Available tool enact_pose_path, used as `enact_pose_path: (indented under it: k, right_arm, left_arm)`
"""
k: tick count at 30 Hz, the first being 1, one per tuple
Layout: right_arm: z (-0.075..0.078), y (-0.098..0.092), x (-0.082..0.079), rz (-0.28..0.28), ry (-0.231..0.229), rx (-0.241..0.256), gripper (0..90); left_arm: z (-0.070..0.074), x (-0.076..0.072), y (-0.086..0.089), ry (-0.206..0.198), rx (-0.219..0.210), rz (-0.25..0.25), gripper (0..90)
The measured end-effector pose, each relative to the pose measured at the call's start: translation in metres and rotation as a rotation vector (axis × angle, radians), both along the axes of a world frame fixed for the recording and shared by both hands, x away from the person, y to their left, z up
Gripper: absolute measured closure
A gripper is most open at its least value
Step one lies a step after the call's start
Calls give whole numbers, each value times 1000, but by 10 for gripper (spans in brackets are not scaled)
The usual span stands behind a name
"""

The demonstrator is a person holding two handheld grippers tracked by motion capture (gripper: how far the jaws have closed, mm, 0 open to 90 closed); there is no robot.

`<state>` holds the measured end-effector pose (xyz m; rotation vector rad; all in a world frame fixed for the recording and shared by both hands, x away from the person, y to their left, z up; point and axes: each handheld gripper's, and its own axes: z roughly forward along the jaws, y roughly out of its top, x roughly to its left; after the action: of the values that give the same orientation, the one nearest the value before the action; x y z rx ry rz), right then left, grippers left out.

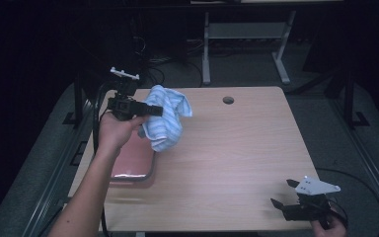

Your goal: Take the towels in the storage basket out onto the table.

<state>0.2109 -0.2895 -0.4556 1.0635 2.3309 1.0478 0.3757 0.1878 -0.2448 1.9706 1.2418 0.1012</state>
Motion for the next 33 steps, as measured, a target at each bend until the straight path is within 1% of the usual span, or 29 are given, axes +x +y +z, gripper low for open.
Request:
enact_pose_path:
  k: [6, 9, 13, 15, 16, 19, 24, 25, 28, 29, 30, 31, 32, 33]
  right_arm:
    - [0, -2, 0, 2, -4, 0, 139]
    - [0, -3, 0, -5, 2, 5, 138]
    - [0, -2, 0, 0, -6, 4, 138]
    - [0, -2, 1, 2, -7, 6, 138]
    - [0, -2, 1, 3, -7, 6, 138]
    - [0, -2, 1, 2, -4, 4, 138]
    - [0, -3, 2, 2, -11, 6, 138]
    - [0, -3, 2, 1, -9, 6, 138]
    - [0, -3, 2, 4, -13, 7, 138]
    - [0, -3, 2, 4, -12, 7, 138]
    - [0, -3, 2, 4, -13, 7, 138]
    - [0, -3, 2, 2, -11, 8, 138]
    - [0, -3, 2, 2, -10, 9, 138]
    - [0, -3, 2, 1, -10, 10, 138]
  left_arm:
    - [-4, 3, -14, 8, 7, -24, 615]
    - [-5, 5, -20, 10, 11, -32, 615]
    - [-9, 8, -27, 15, 20, -48, 615]
    - [-10, 9, -29, 18, 18, -49, 615]
    - [-12, 11, -32, 23, 25, -56, 615]
    - [-14, 13, -36, 24, 21, -58, 615]
    - [-17, 16, -45, 30, 15, -73, 615]
    - [-17, 16, -45, 30, 15, -73, 615]
    - [-19, 18, -51, 33, 19, -87, 615]
    - [-20, 18, -54, 37, 17, -84, 615]
    - [-20, 19, -54, 37, 22, -92, 616]
    - [-21, 19, -56, 39, 18, -90, 615]
    - [-22, 19, -57, 40, 25, -98, 615]
    - [-22, 19, -58, 41, 22, -95, 616]
